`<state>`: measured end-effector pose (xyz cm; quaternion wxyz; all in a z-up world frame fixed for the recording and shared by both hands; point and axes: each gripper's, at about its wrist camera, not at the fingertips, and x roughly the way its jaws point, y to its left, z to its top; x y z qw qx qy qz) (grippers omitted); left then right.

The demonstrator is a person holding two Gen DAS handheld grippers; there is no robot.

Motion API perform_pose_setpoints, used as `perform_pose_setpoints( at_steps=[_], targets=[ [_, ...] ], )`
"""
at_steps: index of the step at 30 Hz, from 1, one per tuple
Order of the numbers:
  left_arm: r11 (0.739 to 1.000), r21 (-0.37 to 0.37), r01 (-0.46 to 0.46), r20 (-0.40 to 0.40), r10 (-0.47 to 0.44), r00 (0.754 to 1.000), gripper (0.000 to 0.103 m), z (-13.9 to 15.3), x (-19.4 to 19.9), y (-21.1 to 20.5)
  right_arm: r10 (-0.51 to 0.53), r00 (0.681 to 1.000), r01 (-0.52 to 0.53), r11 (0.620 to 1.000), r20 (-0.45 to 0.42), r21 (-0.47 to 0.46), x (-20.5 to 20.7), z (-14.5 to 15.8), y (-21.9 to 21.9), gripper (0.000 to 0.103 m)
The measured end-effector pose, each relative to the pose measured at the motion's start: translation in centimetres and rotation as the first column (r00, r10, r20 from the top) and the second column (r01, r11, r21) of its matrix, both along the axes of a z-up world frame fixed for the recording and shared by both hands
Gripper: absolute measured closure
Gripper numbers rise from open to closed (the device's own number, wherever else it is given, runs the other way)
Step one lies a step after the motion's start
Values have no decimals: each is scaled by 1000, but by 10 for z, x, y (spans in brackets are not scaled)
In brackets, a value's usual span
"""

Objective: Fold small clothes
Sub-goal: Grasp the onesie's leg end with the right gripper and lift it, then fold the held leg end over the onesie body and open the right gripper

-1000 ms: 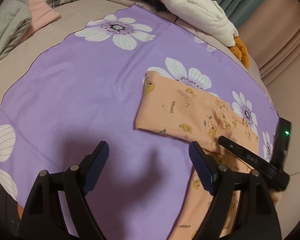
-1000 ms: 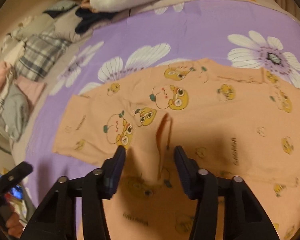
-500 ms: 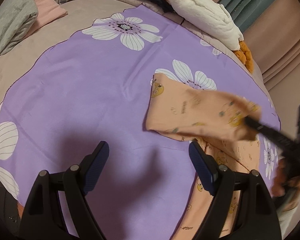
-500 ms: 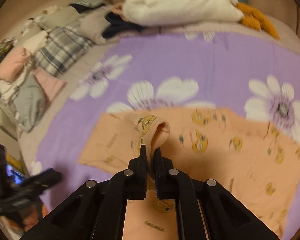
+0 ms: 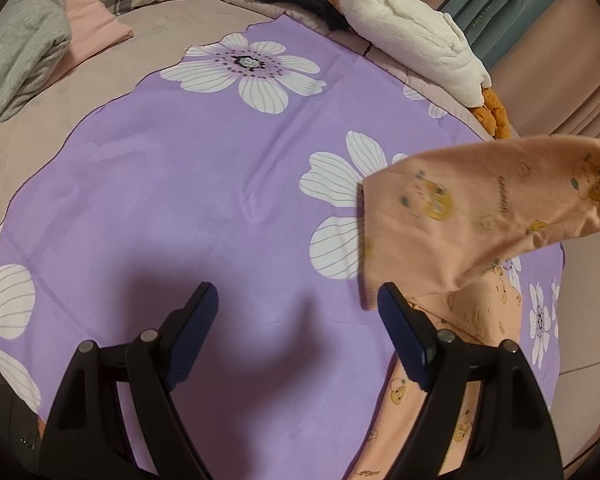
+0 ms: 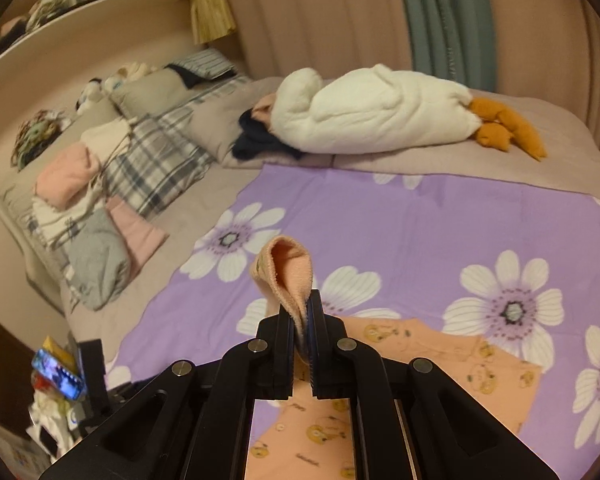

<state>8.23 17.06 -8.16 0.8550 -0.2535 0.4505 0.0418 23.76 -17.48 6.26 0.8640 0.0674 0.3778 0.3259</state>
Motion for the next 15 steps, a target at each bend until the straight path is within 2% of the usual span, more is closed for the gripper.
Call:
perform_pose_setpoints(
  at_steps=[7,15],
  targets=[
    [999,11,36,5,-36,999,21,3,20,-11,-105,994,105,994,-7,21,2,-2,-44,96],
    [993,29,116,2,-116,993,21,5,55,-43,-241,970,240,970,-42,-34,14,-23,-88,96]
  ],
)
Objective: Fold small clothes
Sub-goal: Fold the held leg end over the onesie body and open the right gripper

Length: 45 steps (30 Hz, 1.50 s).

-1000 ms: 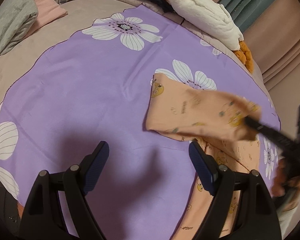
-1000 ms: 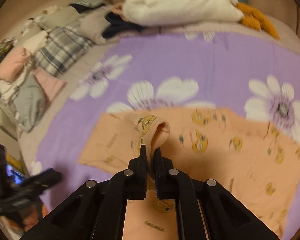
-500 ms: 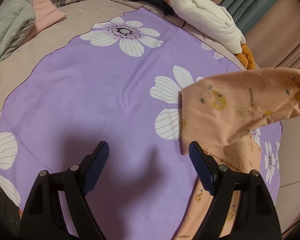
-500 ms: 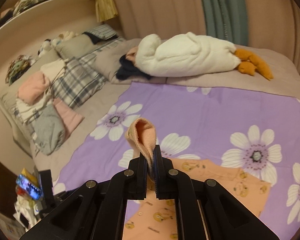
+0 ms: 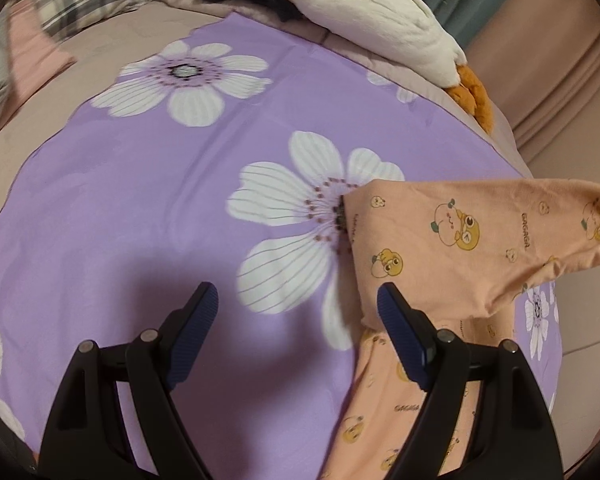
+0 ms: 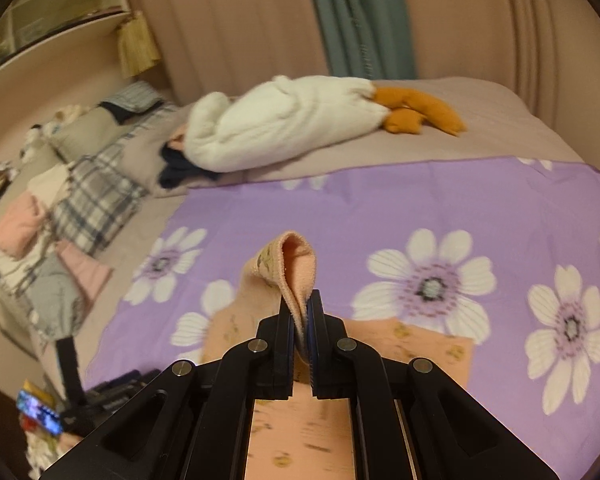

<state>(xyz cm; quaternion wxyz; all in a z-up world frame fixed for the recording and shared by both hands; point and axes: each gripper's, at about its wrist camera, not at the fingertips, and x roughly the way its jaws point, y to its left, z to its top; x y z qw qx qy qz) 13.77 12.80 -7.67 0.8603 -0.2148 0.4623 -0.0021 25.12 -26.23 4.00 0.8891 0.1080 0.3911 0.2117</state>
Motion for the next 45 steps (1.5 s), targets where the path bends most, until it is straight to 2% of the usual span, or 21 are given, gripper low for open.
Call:
perform_pose_setpoints(
  at_steps=[7,14,23,28,32,45],
  targets=[
    [997,35,65,-38,-63,997,22,-8,27,-29,-66,995,63,997,-69,-50,8,-32,-24,96],
    [993,50,109,-64,-106,992,22,-15,42,-50,-127,986,121,991,-111,-57,13,-50,-51,96],
    [981,96,170,-127,-157,979,22,-37,60,-76,-164,974,155,986,-155,-67,16,-69,-68,96],
    [973,151,173,-167,-147,975,20,-55,68,-83,-180,966,168,983,-187,-78,15,-85,-75,96],
    [970,177,169,-163,-141,977,20,-58,70,-82,-196,954,183,980,-226,-80,16,-101,-82,96],
    [971,179,159,-169,-129,977,19,-62,74,-81,-239,917,219,971,-321,-98,19,-146,-99,96]
  ],
)
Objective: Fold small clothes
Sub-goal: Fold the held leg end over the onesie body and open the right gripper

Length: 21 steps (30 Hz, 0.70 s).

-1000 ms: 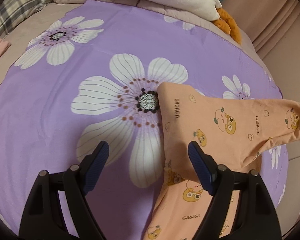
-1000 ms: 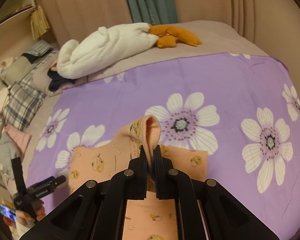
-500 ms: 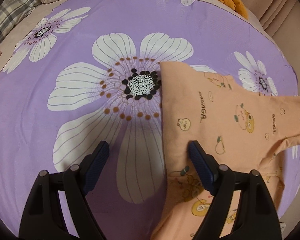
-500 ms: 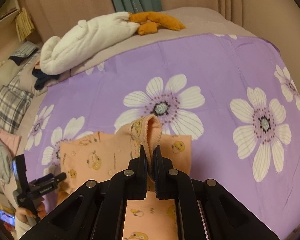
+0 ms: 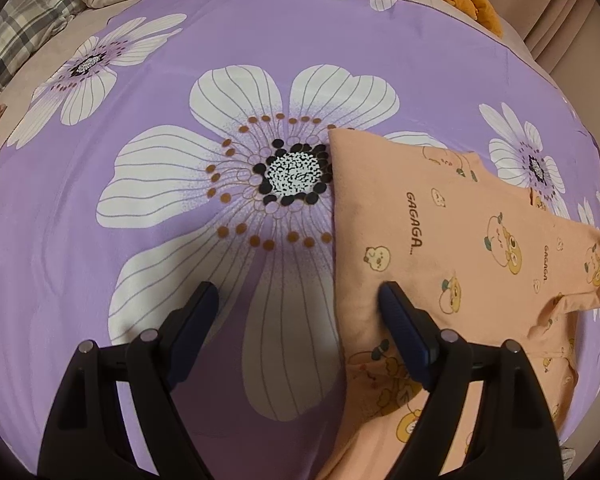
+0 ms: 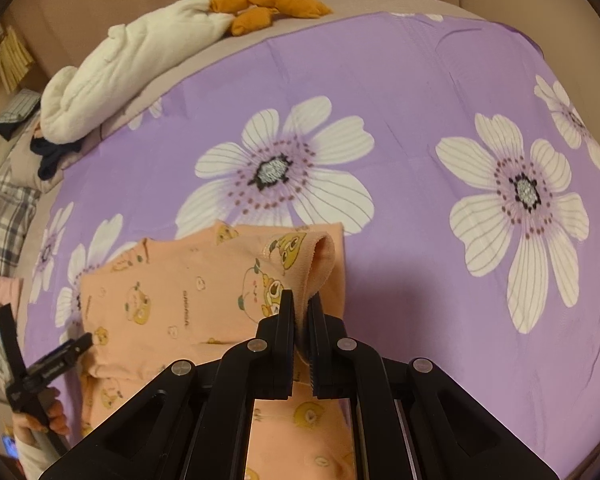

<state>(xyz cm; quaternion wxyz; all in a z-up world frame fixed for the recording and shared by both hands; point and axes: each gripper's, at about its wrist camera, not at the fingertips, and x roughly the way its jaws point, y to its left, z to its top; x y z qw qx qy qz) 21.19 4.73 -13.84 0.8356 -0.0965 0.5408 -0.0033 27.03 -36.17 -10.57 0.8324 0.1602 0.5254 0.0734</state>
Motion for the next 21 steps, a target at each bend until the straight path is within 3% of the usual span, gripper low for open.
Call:
perform_pose_setpoints(
  at_steps=[14,21],
  targets=[
    [1000,-7,-6,1,6,1000,18,-1,1,1,-33,993,35,999,-111,12,4,-52,-11,96],
    [999,-34,-17,3,18,1000,22,3,-6,4,-49,992,52,998,-116,21,3,-58,-15,96]
  ],
)
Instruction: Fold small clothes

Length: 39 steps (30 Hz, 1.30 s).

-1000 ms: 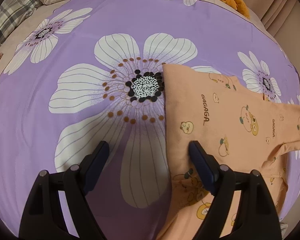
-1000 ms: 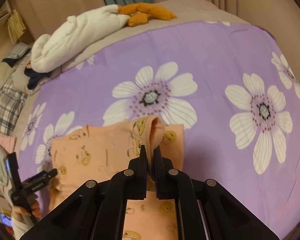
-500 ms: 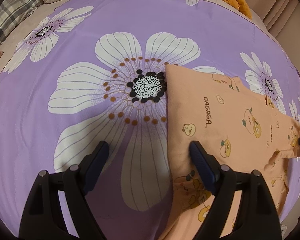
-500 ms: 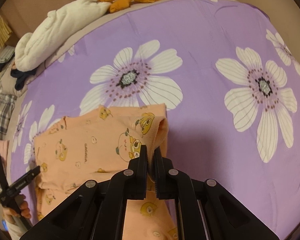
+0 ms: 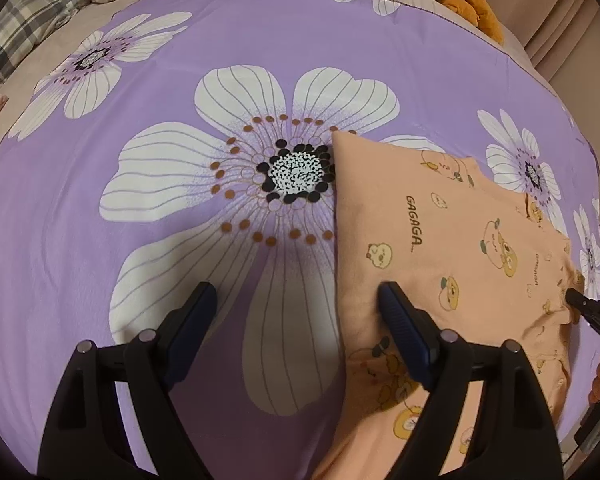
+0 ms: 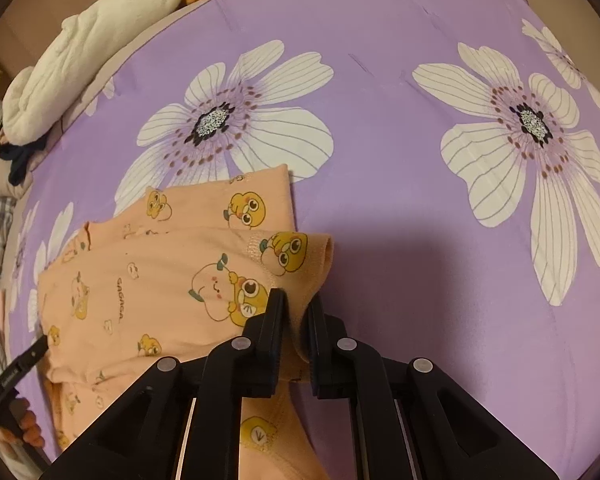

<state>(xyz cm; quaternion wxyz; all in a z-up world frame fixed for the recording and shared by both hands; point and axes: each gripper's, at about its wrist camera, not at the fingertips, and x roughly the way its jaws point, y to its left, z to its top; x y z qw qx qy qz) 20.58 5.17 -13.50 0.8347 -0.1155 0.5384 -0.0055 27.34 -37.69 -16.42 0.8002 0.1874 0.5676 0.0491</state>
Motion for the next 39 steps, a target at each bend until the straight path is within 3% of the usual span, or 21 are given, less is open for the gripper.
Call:
perform_pose_setpoints(
  at_steps=[2,6,13,16,20,22,24,26,30,33,39],
  targets=[
    [999,-42,-1,-4,1,1000,26,5,-5,2,-4,1000,4,1000,2,10,-1,1,-3,95],
    [992,-121,22,19,-20,1000,27,19,-22,2,-24,1000,24,1000,14,-4,-9,7,-8,72],
    [968,-234,91,15,-89,996,27,22,-51,-15,-21,999,20,999,33,36,-29,12,-13,67],
    [969,-226,102,-11,-108,994,28,11,-51,-26,-11,1000,10,999,27,38,-32,5,-10,67],
    [982,-164,94,2,-95,996,43,1,-48,-35,-22,999,20,998,25,59,-32,1,-10,67],
    [991,-107,78,23,-76,997,59,0,-46,-37,-24,999,22,998,34,66,-34,2,-11,71],
    [994,-89,65,35,-63,997,72,-2,-43,-35,-7,999,4,998,44,60,-35,4,-10,92],
    [995,-92,50,39,-46,998,78,-4,-41,-31,-3,999,1,999,47,41,-36,5,-10,98],
    [992,-118,51,36,-47,998,78,-7,-39,-26,-10,996,1,995,86,104,-44,17,-17,98],
    [991,-128,48,32,-44,999,78,-5,-39,-24,-16,993,5,995,117,98,-50,26,-21,98],
    [989,-141,49,27,-46,999,76,-5,-38,-23,-44,996,34,992,80,121,-50,13,-26,98]
  ],
)
